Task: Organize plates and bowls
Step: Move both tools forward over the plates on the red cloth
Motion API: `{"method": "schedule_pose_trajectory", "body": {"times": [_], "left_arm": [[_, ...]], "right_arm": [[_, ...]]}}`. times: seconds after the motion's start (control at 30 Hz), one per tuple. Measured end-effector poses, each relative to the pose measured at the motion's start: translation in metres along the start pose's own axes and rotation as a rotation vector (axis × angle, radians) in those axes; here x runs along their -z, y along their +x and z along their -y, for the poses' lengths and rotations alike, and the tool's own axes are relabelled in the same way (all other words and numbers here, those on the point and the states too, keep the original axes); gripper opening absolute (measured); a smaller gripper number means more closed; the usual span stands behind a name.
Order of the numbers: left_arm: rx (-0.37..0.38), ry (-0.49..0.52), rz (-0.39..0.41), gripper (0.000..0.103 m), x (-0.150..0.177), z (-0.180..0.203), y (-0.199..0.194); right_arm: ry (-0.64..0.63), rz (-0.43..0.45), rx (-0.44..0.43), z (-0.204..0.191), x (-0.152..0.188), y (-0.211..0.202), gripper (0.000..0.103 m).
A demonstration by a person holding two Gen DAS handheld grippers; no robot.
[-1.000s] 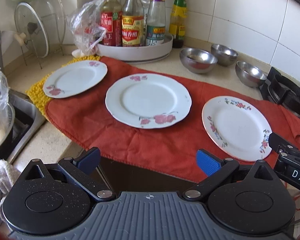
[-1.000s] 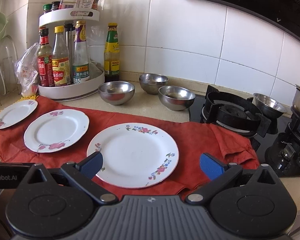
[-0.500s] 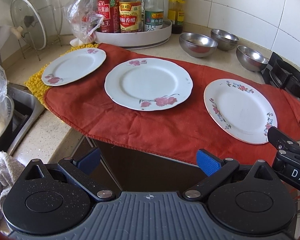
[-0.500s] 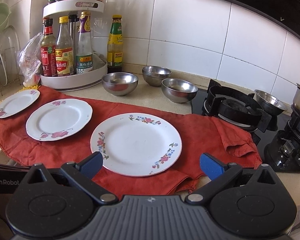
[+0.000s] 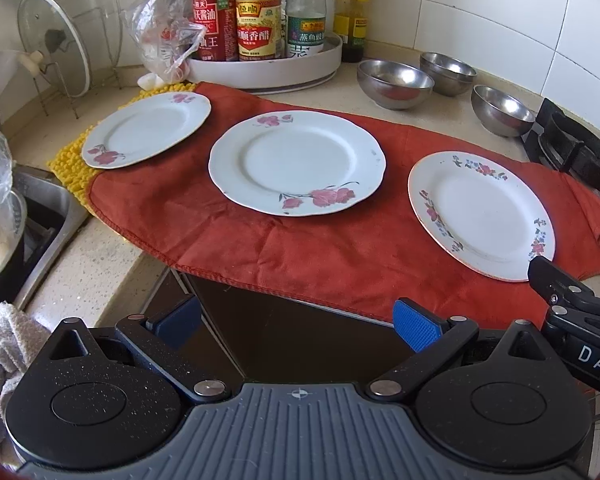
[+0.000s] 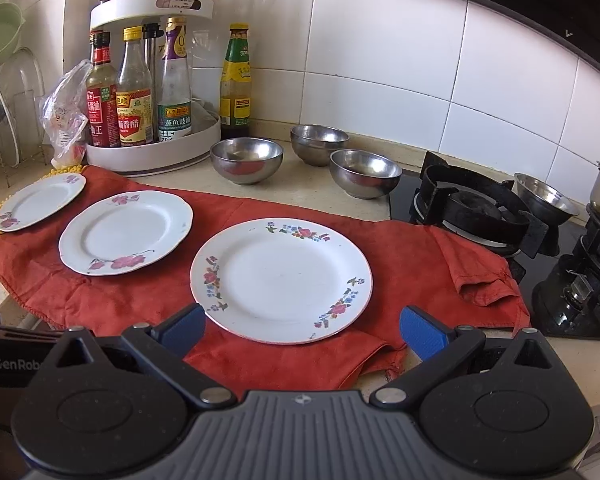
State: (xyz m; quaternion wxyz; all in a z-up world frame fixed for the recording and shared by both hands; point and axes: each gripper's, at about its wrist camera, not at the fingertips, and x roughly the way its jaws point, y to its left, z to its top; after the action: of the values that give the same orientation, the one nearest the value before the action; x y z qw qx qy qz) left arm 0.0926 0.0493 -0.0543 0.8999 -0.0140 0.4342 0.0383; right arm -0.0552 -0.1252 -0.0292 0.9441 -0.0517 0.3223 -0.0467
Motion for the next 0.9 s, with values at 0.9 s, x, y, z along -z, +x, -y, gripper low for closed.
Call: {"method": "schedule_pose_trajectory", "body": {"times": [0.9], "left_arm": [[0.012,0.025,0.012,0.103,-0.0012,-0.0036,-0.0026]], "right_arm": [[0.017,-0.015,0.004,0.0007,0.0041,-0.0015,0.103]]}}
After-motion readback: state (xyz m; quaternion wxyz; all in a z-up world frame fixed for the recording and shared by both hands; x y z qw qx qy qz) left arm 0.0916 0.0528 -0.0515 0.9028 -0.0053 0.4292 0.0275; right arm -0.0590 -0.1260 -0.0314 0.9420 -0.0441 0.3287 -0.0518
